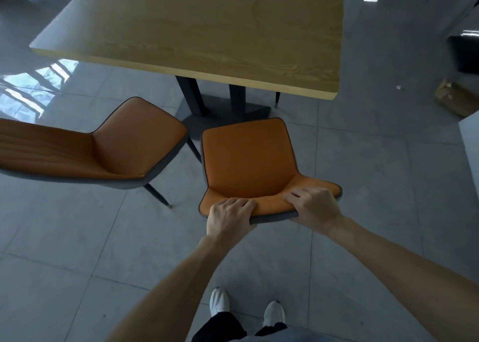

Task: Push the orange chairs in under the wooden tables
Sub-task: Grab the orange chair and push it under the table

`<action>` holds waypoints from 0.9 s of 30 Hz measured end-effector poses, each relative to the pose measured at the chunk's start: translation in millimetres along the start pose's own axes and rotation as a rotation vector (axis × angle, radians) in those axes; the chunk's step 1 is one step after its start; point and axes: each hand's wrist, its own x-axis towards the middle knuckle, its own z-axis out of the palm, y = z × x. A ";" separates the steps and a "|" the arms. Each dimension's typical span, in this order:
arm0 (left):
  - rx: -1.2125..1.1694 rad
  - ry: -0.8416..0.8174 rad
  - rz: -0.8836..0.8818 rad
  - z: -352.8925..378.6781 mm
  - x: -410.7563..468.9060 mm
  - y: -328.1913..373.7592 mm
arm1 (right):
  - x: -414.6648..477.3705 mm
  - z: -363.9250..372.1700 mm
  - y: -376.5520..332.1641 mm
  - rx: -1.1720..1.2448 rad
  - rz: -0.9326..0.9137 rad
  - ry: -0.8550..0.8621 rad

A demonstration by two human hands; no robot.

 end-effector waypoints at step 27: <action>-0.029 -0.210 -0.109 -20.4 50.7 -28.9 | 56.7 -9.8 9.4 -0.069 0.094 -0.233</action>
